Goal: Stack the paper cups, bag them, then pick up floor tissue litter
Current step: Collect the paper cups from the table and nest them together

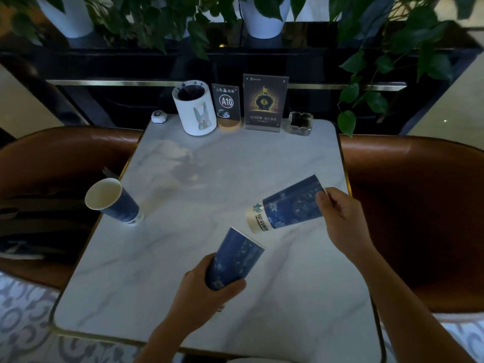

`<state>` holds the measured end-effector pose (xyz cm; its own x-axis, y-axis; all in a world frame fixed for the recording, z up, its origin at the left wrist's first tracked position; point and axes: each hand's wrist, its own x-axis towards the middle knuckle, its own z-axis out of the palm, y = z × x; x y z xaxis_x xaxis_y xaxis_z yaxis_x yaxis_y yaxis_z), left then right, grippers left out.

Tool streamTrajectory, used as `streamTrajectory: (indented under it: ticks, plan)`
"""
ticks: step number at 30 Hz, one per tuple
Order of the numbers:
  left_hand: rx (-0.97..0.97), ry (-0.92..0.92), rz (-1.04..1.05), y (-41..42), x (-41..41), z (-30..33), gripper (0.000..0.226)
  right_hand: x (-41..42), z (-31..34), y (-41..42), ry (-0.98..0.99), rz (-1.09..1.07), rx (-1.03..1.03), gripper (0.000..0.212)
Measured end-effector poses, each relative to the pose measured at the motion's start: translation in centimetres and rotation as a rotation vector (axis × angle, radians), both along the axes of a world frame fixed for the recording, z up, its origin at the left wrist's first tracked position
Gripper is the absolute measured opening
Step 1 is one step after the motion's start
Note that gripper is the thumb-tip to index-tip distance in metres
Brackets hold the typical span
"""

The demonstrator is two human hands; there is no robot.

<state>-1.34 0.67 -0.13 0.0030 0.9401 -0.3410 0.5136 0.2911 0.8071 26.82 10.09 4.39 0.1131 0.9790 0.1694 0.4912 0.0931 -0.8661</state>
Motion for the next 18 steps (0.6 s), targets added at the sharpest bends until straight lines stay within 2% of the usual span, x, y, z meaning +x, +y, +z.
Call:
streamTrajectory:
  ticks: [5,9,18]
  plan:
    - [0.0,-0.011,-0.06,-0.1,0.1,0.1,0.065,-0.5,0.5,-0.5,0.056,0.043,0.014,0.031]
    - [-0.014,-0.037,-0.097,-0.2,-0.1,0.0,0.062,-0.6,0.2,-0.5,0.084,0.066,0.0,0.025]
    - [-0.03,-0.097,-0.109,-0.2,-0.4,-0.1,0.058,-1.6,-0.2,-0.8,0.179,0.115,-0.073,0.03]
